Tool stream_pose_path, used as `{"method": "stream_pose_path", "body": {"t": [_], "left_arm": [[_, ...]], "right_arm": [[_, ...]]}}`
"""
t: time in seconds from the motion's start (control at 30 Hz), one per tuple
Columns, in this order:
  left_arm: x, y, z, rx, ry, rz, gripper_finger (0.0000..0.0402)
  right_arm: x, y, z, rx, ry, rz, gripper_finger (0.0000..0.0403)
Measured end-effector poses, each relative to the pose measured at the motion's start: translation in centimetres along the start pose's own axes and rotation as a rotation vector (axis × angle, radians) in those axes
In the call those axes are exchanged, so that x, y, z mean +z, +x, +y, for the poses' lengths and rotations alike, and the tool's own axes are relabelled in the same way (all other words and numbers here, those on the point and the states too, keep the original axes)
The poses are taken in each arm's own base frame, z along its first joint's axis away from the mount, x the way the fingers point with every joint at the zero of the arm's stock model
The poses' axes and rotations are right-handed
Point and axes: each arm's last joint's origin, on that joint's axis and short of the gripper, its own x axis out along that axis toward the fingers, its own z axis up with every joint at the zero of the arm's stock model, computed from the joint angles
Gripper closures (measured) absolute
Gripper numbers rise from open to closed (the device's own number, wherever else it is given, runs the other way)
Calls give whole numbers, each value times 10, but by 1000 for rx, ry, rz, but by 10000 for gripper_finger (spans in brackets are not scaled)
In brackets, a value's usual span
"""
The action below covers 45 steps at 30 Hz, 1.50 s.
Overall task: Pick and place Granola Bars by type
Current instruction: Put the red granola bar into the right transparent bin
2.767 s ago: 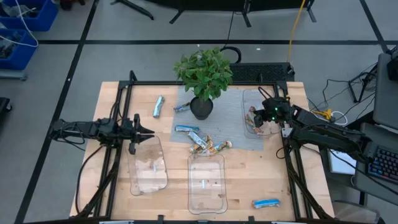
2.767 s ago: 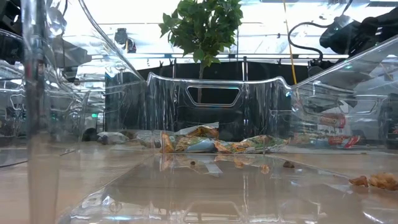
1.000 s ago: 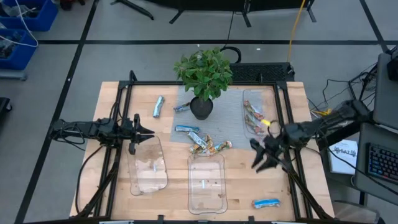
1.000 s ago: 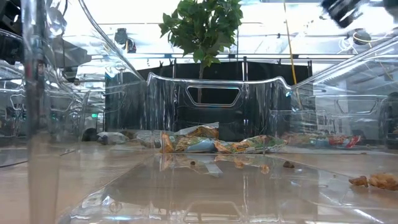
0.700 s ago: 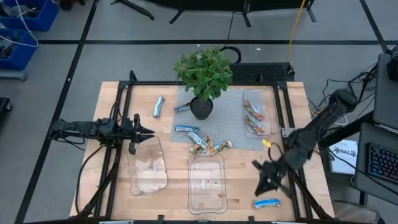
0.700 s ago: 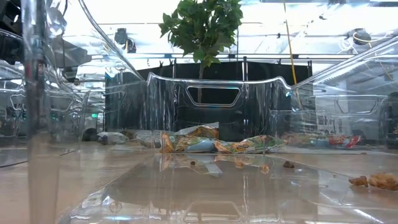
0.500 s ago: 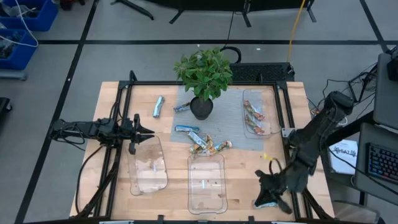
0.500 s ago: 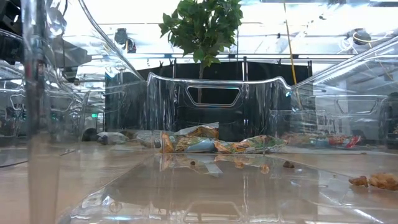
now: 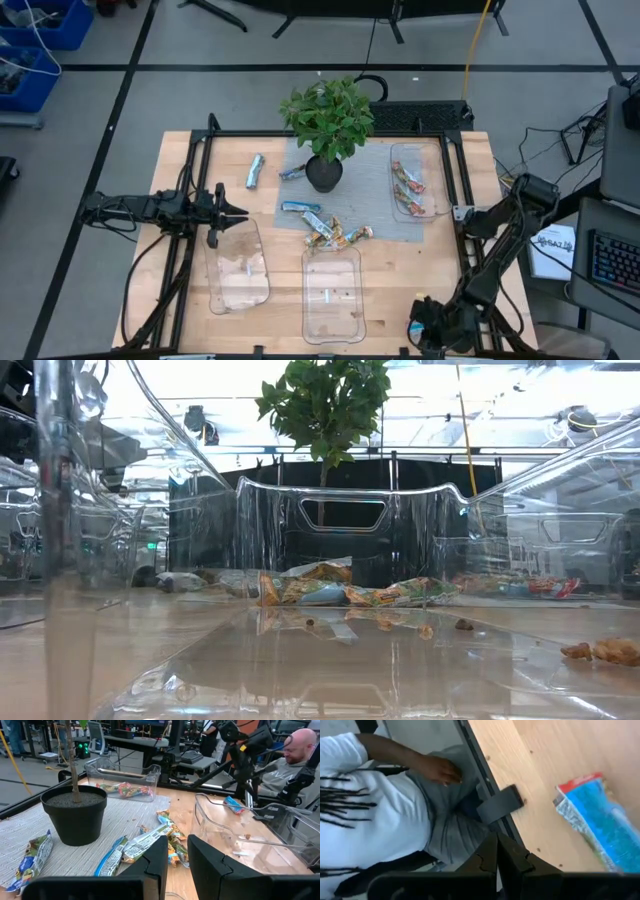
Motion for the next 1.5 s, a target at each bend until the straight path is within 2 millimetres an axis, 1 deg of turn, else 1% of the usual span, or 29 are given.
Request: {"method": "stream_pose_path", "body": {"t": [0.13,0.3,0.37,0.57,0.83,1.0,1.27,1.37,1.5], "left_arm": [[0,0,0,0,0,-1,325],[0,0,0,0,0,0,325],[0,0,0,0,0,0,325],[0,0,0,0,0,0,325],[0,0,0,0,0,0,325],[0,0,0,1,0,0,325],[0,0,0,1,0,-1,325],[0,0,0,1,0,-1,325],[0,0,0,2,0,-1,325]], "right_arm": [[-6,7,-6,-48,69,19,403],[-13,11,-20,-203,225,161,403],[-14,10,-25,-263,263,178,403],[-14,8,-32,-339,270,159,403],[-11,2,-47,-496,286,111,403],[-6,1,-50,-505,236,-6,403],[18,1,-50,-479,98,-288,403],[26,1,-50,-478,71,-343,403],[35,1,-53,-493,48,-364,403]]}}
